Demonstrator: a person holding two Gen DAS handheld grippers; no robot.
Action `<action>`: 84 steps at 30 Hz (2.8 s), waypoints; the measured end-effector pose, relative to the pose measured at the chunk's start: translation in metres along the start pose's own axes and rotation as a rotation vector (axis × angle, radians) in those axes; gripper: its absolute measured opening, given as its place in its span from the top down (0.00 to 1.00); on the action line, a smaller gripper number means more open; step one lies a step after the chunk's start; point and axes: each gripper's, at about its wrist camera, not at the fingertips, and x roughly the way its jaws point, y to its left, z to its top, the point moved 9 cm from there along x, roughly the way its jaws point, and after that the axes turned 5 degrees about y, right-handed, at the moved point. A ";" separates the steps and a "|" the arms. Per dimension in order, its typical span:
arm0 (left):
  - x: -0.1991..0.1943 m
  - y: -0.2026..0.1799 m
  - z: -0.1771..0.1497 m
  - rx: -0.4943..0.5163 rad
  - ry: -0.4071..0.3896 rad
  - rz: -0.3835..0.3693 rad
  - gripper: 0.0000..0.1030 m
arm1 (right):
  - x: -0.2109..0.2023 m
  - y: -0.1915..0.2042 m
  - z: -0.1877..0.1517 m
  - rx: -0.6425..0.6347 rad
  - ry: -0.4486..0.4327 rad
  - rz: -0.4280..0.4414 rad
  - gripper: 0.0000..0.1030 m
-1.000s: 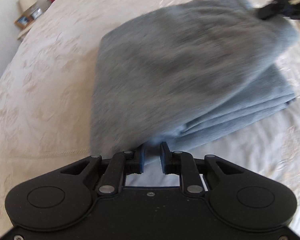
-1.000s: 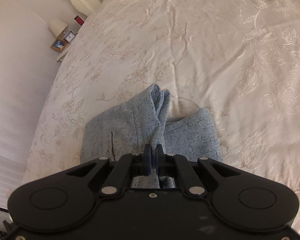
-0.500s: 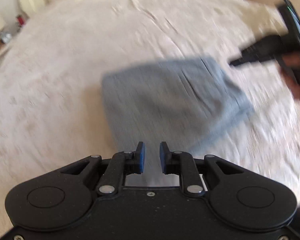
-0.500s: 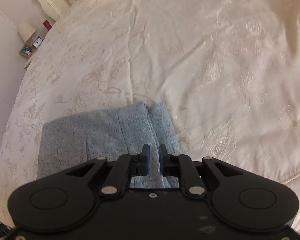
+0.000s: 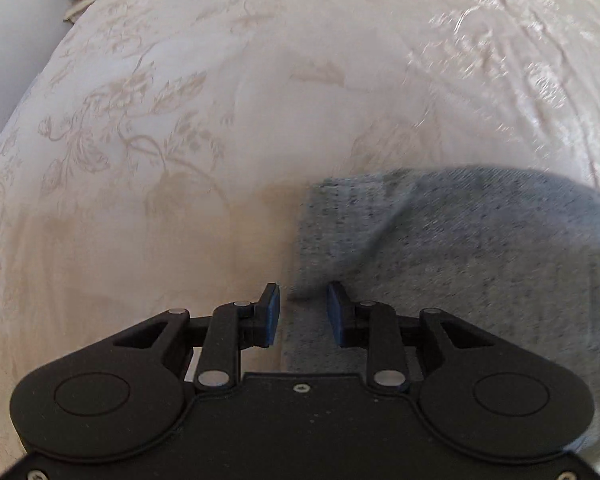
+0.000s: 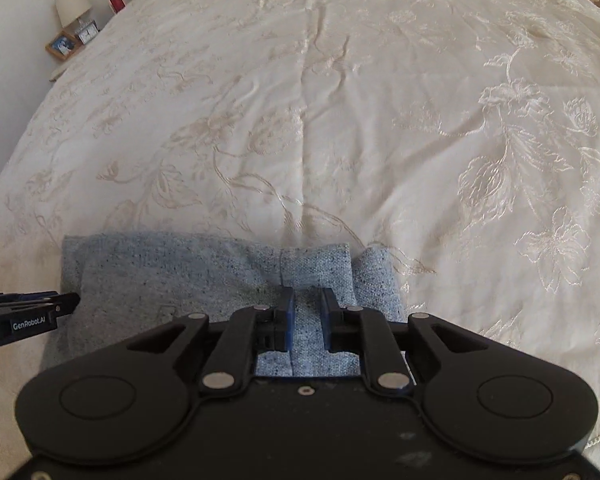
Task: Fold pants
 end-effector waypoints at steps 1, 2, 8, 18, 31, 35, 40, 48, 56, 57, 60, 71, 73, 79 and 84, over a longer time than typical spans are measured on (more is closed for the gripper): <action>0.003 0.001 -0.002 0.007 -0.004 -0.002 0.63 | 0.004 -0.001 -0.001 0.000 0.005 0.006 0.85; 0.004 0.001 -0.003 0.016 -0.012 -0.004 0.63 | 0.006 -0.001 -0.001 0.002 0.008 0.009 0.85; -0.027 0.010 -0.009 0.056 -0.087 -0.037 0.64 | -0.012 -0.006 0.002 -0.012 -0.033 0.039 0.80; -0.047 0.012 -0.057 0.088 -0.058 -0.102 0.47 | -0.040 -0.047 -0.037 -0.033 -0.018 0.004 0.59; -0.008 0.009 -0.048 -0.054 0.084 -0.221 0.43 | -0.004 -0.054 -0.049 0.067 0.091 0.058 0.61; -0.018 0.005 -0.043 -0.135 0.112 -0.324 0.87 | -0.014 -0.041 -0.046 0.040 0.072 0.045 0.87; -0.053 0.001 -0.041 -0.063 0.008 -0.216 0.90 | -0.040 -0.030 -0.043 0.044 0.022 0.022 0.89; -0.121 0.038 -0.029 -0.090 -0.200 -0.168 1.00 | -0.085 -0.001 -0.038 -0.017 -0.047 0.027 0.93; -0.094 0.052 -0.032 -0.072 -0.125 -0.267 0.88 | -0.080 -0.007 -0.041 -0.001 -0.043 -0.006 0.93; -0.088 0.051 -0.038 -0.066 -0.096 -0.275 0.82 | -0.077 -0.009 -0.043 -0.005 -0.036 -0.008 0.93; -0.060 0.044 -0.050 -0.036 -0.021 -0.263 0.76 | -0.067 -0.013 -0.045 -0.022 -0.024 -0.007 0.93; -0.011 0.008 -0.050 0.039 0.040 -0.277 0.69 | -0.024 -0.038 -0.048 0.023 0.049 -0.011 0.85; -0.008 0.008 -0.049 0.012 0.046 -0.286 0.68 | -0.016 -0.043 -0.048 0.035 0.055 0.004 0.76; -0.005 0.013 -0.053 -0.019 0.021 -0.333 0.66 | 0.003 -0.047 -0.050 0.021 0.060 0.039 0.65; 0.002 0.028 -0.050 -0.100 0.066 -0.412 0.62 | 0.004 -0.054 -0.052 0.080 0.058 0.097 0.64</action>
